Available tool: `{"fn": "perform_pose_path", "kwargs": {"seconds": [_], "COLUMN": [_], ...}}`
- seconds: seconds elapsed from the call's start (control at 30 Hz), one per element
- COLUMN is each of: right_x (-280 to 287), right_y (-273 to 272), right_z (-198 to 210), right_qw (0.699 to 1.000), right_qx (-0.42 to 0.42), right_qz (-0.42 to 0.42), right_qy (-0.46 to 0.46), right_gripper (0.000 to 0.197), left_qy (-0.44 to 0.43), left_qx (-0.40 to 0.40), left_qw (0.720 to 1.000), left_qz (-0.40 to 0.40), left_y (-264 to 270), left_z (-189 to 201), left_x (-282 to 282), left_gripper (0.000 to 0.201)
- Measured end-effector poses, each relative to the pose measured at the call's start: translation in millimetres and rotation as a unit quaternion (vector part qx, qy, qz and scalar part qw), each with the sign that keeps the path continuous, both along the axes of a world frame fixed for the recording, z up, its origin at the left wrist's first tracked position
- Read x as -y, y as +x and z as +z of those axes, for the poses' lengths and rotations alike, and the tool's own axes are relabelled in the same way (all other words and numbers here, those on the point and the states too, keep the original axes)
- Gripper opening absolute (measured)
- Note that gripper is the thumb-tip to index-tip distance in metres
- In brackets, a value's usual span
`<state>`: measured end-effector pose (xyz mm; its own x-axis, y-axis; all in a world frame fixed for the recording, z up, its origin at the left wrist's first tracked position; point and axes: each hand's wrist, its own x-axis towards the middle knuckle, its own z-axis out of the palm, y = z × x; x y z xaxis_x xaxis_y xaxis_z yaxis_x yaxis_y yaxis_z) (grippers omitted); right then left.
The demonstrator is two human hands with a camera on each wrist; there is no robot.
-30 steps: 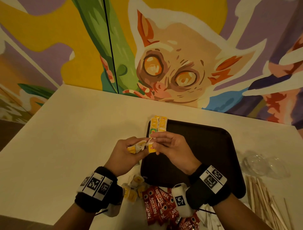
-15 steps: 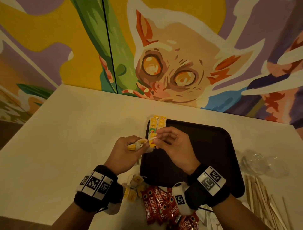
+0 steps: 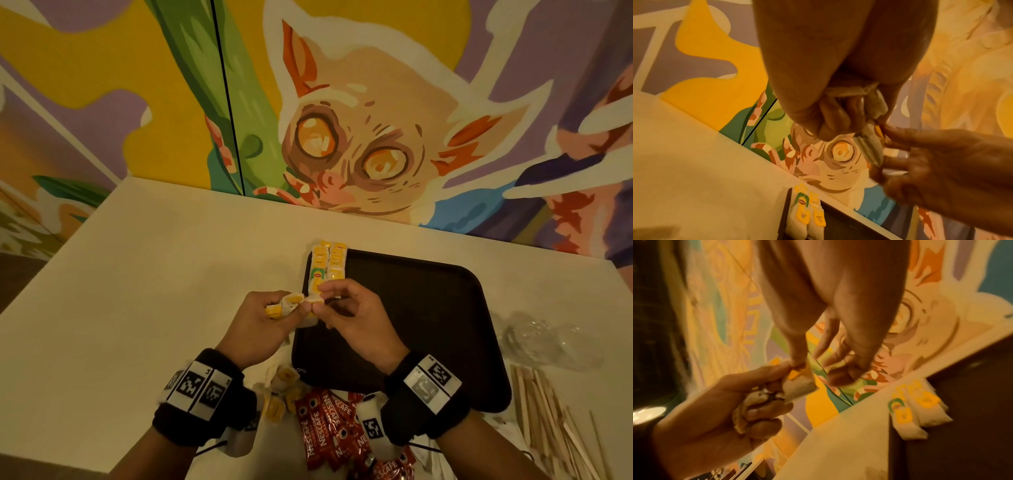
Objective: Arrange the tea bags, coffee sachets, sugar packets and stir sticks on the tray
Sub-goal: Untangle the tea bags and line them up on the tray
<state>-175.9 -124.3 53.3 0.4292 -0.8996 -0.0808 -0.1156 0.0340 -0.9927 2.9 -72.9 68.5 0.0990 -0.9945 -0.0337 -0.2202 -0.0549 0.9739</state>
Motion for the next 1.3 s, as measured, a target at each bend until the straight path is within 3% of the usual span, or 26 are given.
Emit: {"fn": "perform_pose_path", "kwargs": {"seconds": [0.13, 0.27, 0.37, 0.57, 0.9, 1.1, 1.3], "right_x": [-2, -3, 6, 54, 100, 106, 108], "right_y": [-3, -3, -4, -17, -8, -2, 1], "right_z": [-11, -13, -17, -53, -93, -104, -109], "right_qw": [0.995, 0.994, 0.994, 0.968, 0.914, 0.901, 0.914], "right_qx": [-0.058, -0.073, -0.093, -0.223, -0.364, -0.406, -0.372], "right_qz": [0.076, 0.075, 0.043, -0.059, -0.057, -0.059, -0.088], "right_qy": [0.024, 0.028, 0.036, 0.102, 0.169, 0.143, 0.139], "right_gripper": [0.017, 0.004, 0.005, 0.020, 0.029, 0.032, 0.030], "left_qy": [0.015, 0.028, 0.026, 0.060, 0.089, 0.123, 0.152], "left_qx": [-0.008, -0.003, -0.015, -0.030, -0.043, -0.076, -0.166], "left_qw": [1.000, 0.999, 0.998, 0.994, 0.991, 0.985, 0.971], "left_qz": [0.013, 0.035, 0.057, 0.091, 0.093, 0.090, 0.075], "left_y": [-1, -1, -1, 3, 6, 6, 5], "left_z": [-8, -16, -19, -24, -30, -28, -24], "left_x": [-1, -1, 0, 3, 3, 3, 2], "left_gripper": [0.013, 0.012, 0.012, 0.012, 0.023, 0.020, 0.019]}}
